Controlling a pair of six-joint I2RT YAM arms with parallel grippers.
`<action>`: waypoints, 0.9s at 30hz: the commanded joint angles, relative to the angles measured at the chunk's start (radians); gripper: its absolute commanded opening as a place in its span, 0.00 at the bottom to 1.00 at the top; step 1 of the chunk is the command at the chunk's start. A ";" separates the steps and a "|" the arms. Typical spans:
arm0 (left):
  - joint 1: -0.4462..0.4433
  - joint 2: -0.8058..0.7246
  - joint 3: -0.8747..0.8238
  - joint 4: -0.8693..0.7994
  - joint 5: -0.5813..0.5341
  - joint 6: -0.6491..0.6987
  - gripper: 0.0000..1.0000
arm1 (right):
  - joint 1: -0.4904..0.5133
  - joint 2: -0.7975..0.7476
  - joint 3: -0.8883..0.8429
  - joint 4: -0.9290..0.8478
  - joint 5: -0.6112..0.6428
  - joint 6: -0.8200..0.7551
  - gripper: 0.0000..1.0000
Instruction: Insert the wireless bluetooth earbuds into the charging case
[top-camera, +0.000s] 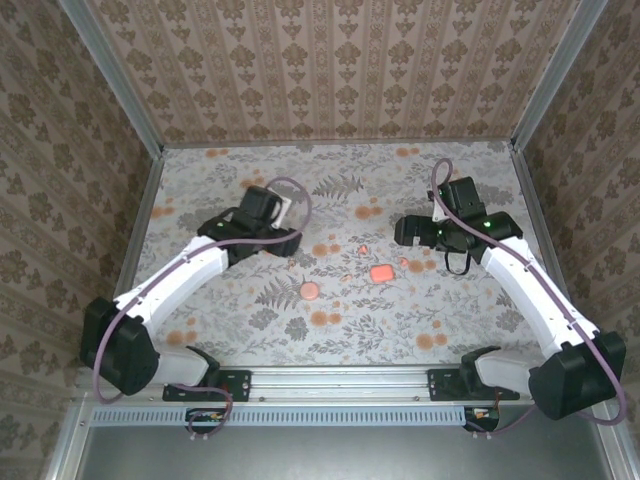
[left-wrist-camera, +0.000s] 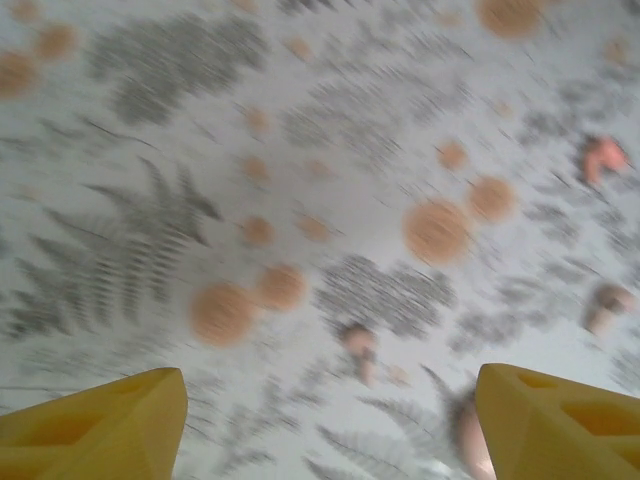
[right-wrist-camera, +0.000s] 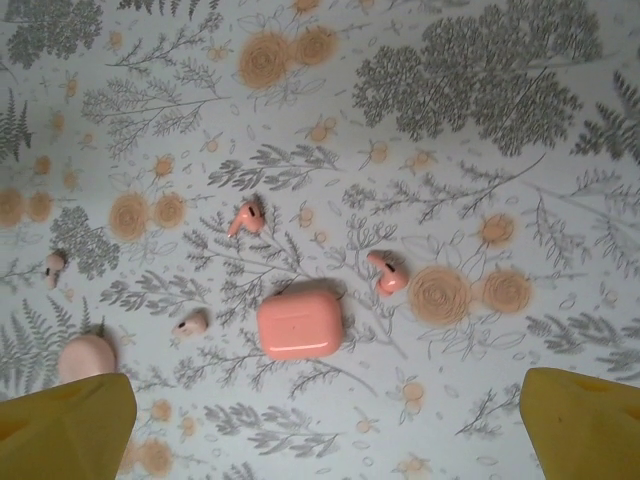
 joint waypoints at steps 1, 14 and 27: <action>-0.095 0.059 0.048 -0.214 0.015 -0.162 0.75 | -0.004 -0.045 -0.038 -0.010 -0.071 0.083 1.00; -0.284 0.341 0.151 -0.304 0.030 -0.322 0.73 | -0.026 -0.059 -0.114 0.106 -0.203 0.106 1.00; -0.244 0.466 0.177 -0.300 0.085 -0.305 0.66 | -0.025 -0.077 -0.145 0.128 -0.218 0.109 0.99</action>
